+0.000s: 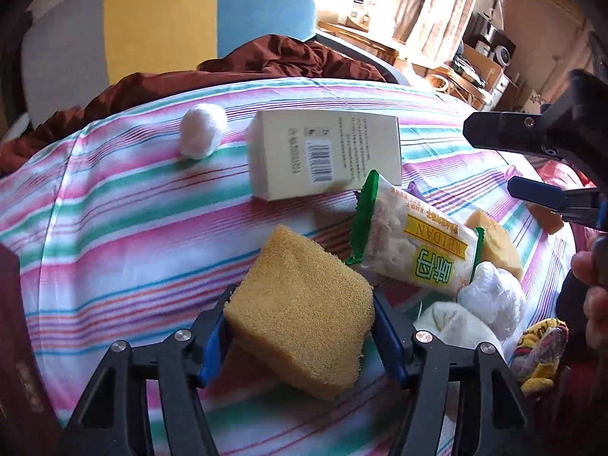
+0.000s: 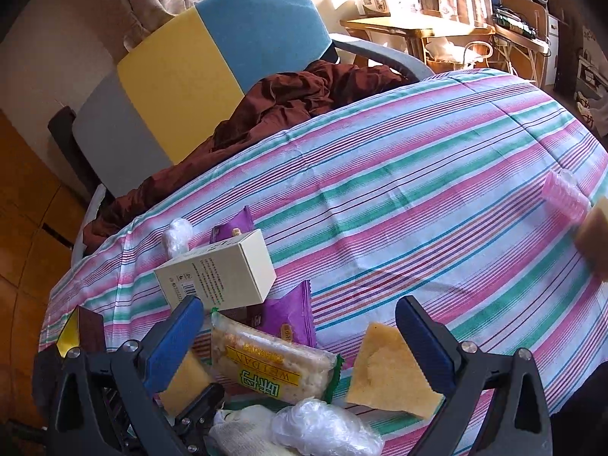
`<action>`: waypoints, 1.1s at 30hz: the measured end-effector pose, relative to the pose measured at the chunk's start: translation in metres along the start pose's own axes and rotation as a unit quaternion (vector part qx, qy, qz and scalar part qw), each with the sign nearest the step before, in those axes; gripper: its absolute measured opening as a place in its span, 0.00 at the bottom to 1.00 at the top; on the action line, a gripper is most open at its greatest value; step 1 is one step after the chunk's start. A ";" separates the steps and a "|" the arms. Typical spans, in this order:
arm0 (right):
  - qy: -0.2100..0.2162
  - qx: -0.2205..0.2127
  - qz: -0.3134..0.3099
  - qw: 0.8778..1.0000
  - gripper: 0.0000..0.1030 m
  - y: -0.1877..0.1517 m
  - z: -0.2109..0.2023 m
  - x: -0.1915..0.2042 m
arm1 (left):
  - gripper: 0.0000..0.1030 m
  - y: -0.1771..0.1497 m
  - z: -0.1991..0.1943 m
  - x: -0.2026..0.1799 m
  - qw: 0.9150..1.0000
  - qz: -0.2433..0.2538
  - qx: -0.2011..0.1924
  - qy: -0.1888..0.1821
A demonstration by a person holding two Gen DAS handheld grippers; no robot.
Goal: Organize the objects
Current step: 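Grasp the yellow sponge with the left tool while the right tool grasps the white carton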
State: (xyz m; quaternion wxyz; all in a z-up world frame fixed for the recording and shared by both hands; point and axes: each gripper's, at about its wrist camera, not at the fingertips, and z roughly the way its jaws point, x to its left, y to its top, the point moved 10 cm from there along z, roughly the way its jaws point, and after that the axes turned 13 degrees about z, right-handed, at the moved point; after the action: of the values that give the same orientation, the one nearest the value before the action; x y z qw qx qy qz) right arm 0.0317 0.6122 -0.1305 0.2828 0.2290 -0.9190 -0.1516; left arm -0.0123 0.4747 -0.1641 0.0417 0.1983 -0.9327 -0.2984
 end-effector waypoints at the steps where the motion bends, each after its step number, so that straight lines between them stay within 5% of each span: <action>1: 0.003 0.003 -0.006 1.000 1.00 -0.002 0.001 0.004 | 0.64 -0.008 -0.006 0.001 1.000 -0.005 -0.005 0.007; 6: 0.025 0.023 -0.017 0.999 1.00 -0.007 0.010 0.026 | 0.64 -0.035 -0.025 0.002 0.999 -0.012 -0.030 0.023; 15: 0.028 0.017 0.010 0.999 1.00 0.028 0.053 0.050 | 0.66 -0.034 -0.021 0.001 0.999 -0.003 -0.041 0.029; 18: 0.099 0.074 0.025 0.992 1.00 0.015 0.064 0.068 | 0.66 -0.032 -0.021 0.002 0.999 -0.004 -0.044 0.027; 20: 0.171 0.134 0.022 0.976 1.00 -0.006 0.064 0.091 | 0.66 -0.033 -0.022 0.000 0.999 -0.005 -0.047 0.026; 22: 0.199 0.176 0.011 0.964 0.99 -0.024 0.065 0.106 | 0.66 -0.033 -0.021 0.001 0.998 -0.003 -0.049 0.027; 26: 0.200 0.201 -0.022 0.959 0.99 -0.039 0.064 0.116 | 0.67 -0.034 -0.021 -0.001 0.998 0.001 -0.049 0.031; 33: 0.125 0.136 -0.097 0.978 0.99 -0.032 0.064 0.109 | 0.69 -0.034 -0.021 -0.004 0.998 0.008 -0.050 0.035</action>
State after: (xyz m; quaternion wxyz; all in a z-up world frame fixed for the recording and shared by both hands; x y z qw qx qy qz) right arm -0.0752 0.5389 -0.1451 0.3452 0.3707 -0.8619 -0.0220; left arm 0.0068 0.4396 -0.1668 0.0868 0.1994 -0.9161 -0.3369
